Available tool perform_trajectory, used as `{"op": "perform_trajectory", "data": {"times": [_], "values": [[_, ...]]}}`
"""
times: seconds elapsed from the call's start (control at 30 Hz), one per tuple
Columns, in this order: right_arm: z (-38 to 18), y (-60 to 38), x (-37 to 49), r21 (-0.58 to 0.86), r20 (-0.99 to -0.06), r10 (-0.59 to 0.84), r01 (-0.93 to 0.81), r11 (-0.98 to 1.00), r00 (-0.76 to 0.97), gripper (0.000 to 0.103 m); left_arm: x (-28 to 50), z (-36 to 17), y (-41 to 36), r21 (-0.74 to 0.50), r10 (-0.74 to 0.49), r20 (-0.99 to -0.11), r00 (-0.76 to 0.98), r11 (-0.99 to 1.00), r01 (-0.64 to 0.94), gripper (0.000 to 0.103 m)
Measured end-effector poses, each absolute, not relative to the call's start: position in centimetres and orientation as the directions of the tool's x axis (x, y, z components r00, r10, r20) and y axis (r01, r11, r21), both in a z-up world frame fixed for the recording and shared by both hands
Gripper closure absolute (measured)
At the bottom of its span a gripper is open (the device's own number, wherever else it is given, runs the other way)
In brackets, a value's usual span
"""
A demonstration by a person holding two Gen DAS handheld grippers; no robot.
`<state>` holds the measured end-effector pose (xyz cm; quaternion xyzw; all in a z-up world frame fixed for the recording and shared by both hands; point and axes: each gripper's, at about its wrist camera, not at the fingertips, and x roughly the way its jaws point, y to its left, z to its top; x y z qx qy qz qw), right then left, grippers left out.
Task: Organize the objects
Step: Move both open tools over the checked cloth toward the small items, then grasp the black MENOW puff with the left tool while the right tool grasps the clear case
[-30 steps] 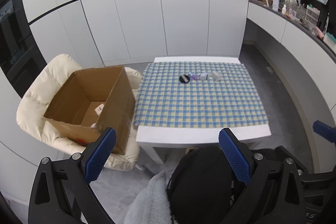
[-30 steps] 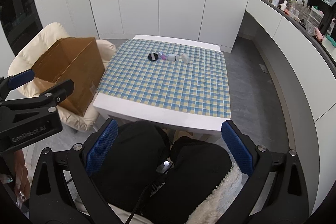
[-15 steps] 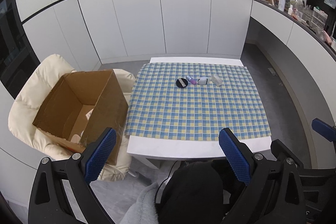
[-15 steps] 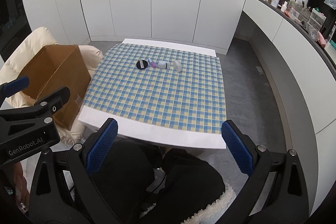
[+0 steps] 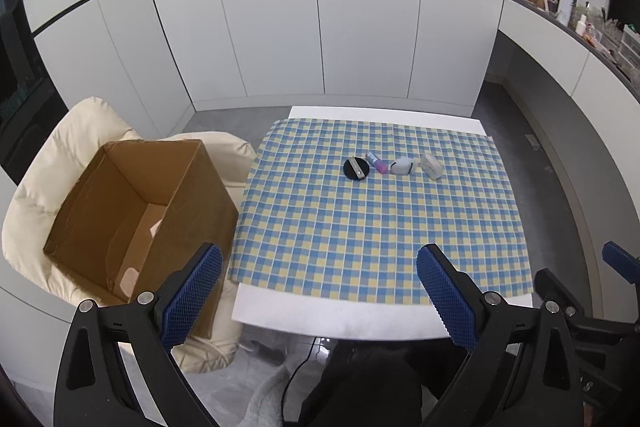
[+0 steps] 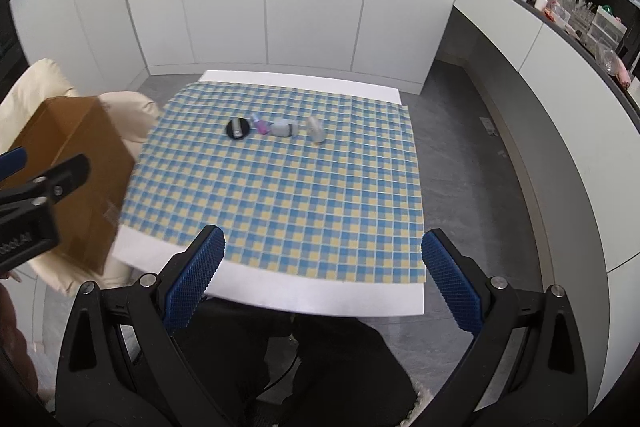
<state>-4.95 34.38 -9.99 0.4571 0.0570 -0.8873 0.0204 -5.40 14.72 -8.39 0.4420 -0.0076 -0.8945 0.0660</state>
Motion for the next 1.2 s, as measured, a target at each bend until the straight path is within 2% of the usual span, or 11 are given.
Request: {"op": "perform_trajectory", "data": {"times": [0.57,0.7,0.97,1.2], "values": [[-18.3,37.2,-17.8,-0.015,-0.860,0.007,0.013,-1.000,-0.511,0.003,-15.7,-15.8,13.4,0.086,-0.154,-0.840,-0.520,-0.985,0.152,0.005],[-20.6,37.3,-20.8,0.014,-0.853,-0.020,0.015,-1.000,-0.521,0.003,-18.3,-18.6,12.5,0.031,-0.105,-0.854,-0.509,-0.988,0.153,0.005],[-25.7,35.8,-25.7,-0.063,-0.842,0.029,0.045,-0.997,-0.539,0.003,-23.0,-23.9,12.4,0.040,-0.117,-0.849,-0.516,-0.986,0.159,0.005],[-30.2,35.2,-30.0,-0.056,-0.857,0.022,0.052,-0.997,-0.515,0.003,-27.8,-29.4,13.4,0.056,-0.123,-0.858,-0.498,-0.988,0.147,0.005]]}}
